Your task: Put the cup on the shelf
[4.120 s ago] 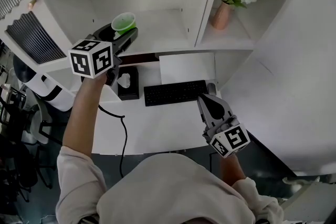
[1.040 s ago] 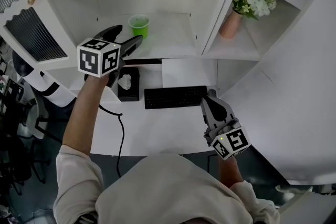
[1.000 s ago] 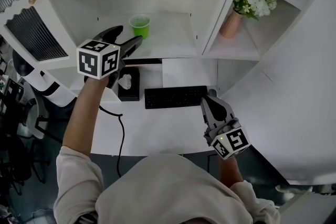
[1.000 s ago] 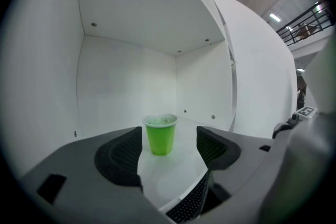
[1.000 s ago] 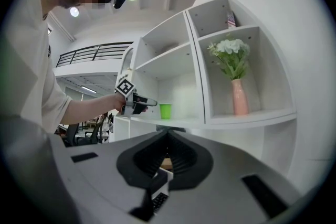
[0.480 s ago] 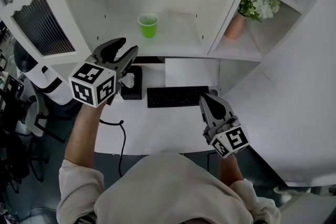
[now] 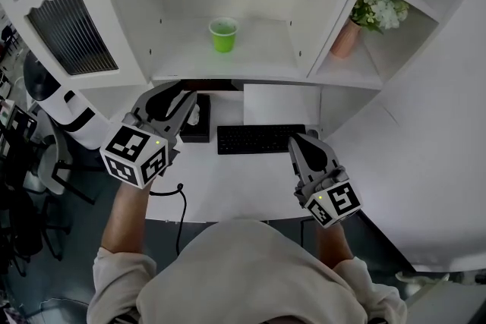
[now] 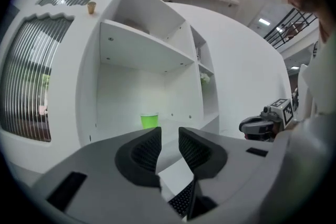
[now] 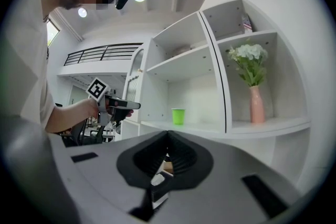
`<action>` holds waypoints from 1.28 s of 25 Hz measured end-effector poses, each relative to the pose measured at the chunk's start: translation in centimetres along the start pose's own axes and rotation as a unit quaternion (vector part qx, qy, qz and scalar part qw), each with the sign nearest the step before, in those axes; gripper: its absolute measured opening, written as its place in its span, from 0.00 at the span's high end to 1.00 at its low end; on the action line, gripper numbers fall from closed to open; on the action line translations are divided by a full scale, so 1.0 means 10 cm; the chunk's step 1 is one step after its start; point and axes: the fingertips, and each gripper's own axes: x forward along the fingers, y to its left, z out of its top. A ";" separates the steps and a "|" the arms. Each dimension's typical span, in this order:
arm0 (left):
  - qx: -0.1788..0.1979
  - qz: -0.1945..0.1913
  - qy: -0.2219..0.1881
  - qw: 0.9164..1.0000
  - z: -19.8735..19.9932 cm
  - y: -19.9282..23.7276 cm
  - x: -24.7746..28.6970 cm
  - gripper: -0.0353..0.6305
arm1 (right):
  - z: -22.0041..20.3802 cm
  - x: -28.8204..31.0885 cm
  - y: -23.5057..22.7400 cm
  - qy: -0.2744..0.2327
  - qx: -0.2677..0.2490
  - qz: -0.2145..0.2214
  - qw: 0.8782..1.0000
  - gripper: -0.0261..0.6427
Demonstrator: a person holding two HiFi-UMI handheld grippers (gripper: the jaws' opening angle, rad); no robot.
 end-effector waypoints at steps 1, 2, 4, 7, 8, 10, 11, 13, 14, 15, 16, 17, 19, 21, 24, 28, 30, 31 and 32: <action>-0.001 0.000 0.001 1.000 -0.03 -0.01 -0.03 0.79 | 0.01 0.00 0.01 0.000 -0.001 0.001 1.000 0.95; -0.003 0.002 0.001 1.000 -0.05 -0.02 -0.07 0.80 | 0.01 0.00 0.03 -0.001 -0.001 0.001 1.000 0.95; -0.009 0.005 -0.001 1.000 -0.10 -0.04 -0.14 0.82 | 0.03 0.00 0.05 -0.002 -0.003 0.002 1.000 0.95; -0.019 0.007 0.000 1.000 -0.19 -0.07 -0.22 0.84 | 0.04 0.00 0.09 -0.002 -0.006 0.004 1.000 0.95; -0.021 0.007 0.001 1.000 -0.22 -0.09 -0.25 0.85 | 0.04 0.00 0.10 -0.002 -0.006 0.005 1.000 0.95; -0.024 0.007 0.004 1.000 -0.28 -0.10 -0.30 0.86 | 0.04 0.00 0.12 -0.002 -0.007 0.005 1.000 0.95; -0.026 0.008 0.004 1.000 -0.31 -0.10 -0.33 0.87 | 0.04 0.00 0.13 -0.001 -0.007 0.005 1.000 0.95; -0.030 0.012 0.003 0.999 -0.35 -0.09 -0.38 0.88 | 0.05 0.01 0.16 0.000 -0.008 0.007 1.000 0.95; -0.032 0.015 0.001 0.999 -0.36 -0.08 -0.41 0.89 | 0.05 0.01 0.17 0.000 -0.008 0.008 1.000 0.95; -0.034 0.019 -0.001 0.999 -0.37 -0.07 -0.44 0.90 | 0.05 0.02 0.18 0.000 -0.009 0.008 1.000 0.95; -0.035 0.023 -0.004 0.999 -0.38 -0.06 -0.46 0.90 | 0.05 0.02 0.18 0.000 -0.009 0.008 1.000 0.95; -0.037 0.026 -0.006 0.999 -0.39 -0.05 -0.49 0.91 | 0.05 0.02 0.19 0.000 -0.009 0.009 1.000 0.96; -0.039 0.031 -0.010 0.999 -0.42 -0.05 -0.54 0.91 | 0.05 0.03 0.20 0.001 -0.010 0.010 1.000 0.95; -0.040 0.032 -0.012 0.999 -0.46 -0.06 -0.57 0.92 | 0.06 0.04 0.22 0.001 -0.012 0.012 1.000 0.96; -0.046 0.034 -0.014 0.998 -0.51 -0.07 -0.62 0.93 | 0.07 0.05 0.24 0.001 -0.015 0.013 1.000 0.96; -0.049 0.035 -0.013 0.998 -0.58 -0.08 -0.66 0.93 | 0.07 0.06 0.26 0.001 -0.017 0.015 1.000 0.96; -0.048 0.034 -0.011 0.998 -0.59 -0.10 -0.67 0.93 | 0.07 0.06 0.27 0.002 -0.017 0.014 1.000 0.96; -0.047 0.033 -0.011 0.998 -0.60 -0.11 -0.68 0.93 | 0.07 0.06 0.27 0.002 -0.017 0.014 1.000 0.96; -0.046 0.033 -0.010 0.998 -0.61 -0.12 -0.68 0.93 | 0.07 0.05 0.27 0.002 -0.017 0.014 1.000 0.96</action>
